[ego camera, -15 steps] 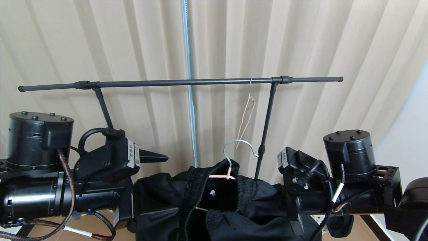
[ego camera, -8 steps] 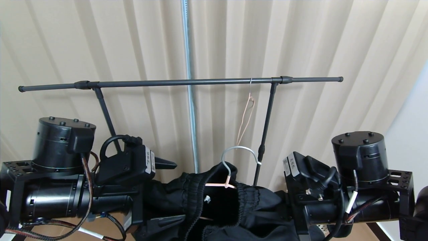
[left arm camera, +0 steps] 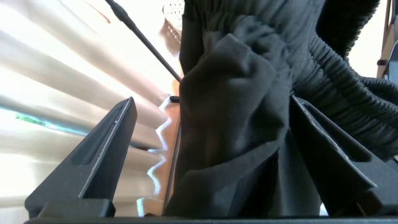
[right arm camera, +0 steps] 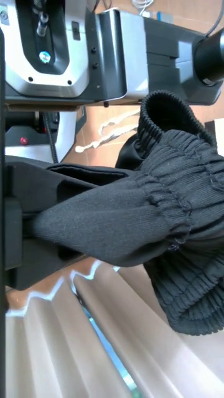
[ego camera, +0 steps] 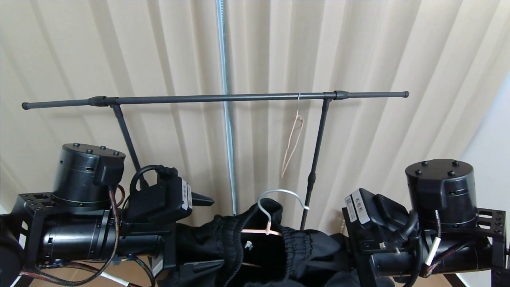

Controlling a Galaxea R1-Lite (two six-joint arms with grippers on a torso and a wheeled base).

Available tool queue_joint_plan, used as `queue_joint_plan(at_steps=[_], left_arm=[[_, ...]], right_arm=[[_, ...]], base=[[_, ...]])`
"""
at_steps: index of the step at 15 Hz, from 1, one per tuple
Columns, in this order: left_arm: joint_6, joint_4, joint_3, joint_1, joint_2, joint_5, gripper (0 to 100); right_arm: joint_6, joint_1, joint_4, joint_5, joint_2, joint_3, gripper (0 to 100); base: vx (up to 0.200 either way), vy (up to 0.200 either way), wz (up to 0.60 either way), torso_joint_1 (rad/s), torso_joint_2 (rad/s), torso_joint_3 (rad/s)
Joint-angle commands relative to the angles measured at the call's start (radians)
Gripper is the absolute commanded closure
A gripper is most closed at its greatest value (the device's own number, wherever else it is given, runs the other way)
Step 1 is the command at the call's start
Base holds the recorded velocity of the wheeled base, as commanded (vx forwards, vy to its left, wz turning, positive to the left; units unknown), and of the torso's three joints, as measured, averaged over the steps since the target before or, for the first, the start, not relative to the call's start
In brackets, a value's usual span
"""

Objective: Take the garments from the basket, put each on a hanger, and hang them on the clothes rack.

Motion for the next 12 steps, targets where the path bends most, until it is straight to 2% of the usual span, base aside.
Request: queue_joint_plan(at_steps=[1,10,11,12], left_arm=[[0.0,0.0,0.001,-0.007,0.012,0.0,0],[-0.001,0.0,0.04,-0.05,0.026,0.018,0],[-0.001,0.0,0.042,-0.052,0.024,0.021,100],[-0.004,0.002,0.042,-0.058,0.023,0.021,100]], right_arm=[[-0.013,0.002,0.0,0.01,-0.014,0.009,100],[-0.017,0.023,-0.004,0.024,-0.042,0.014,100],[-0.017,0.023,-0.004,0.022,-0.043,0.014,100],[-0.017,0.023,-0.004,0.022,-0.042,0.014,100]], base=[[0.0,0.0,0.0,0.0,0.0,0.0],[0.0,0.0,0.0,0.0,0.0,0.0],[0.0,0.0,0.0,0.0,0.0,0.0],[0.0,0.0,0.0,0.0,0.0,0.0]])
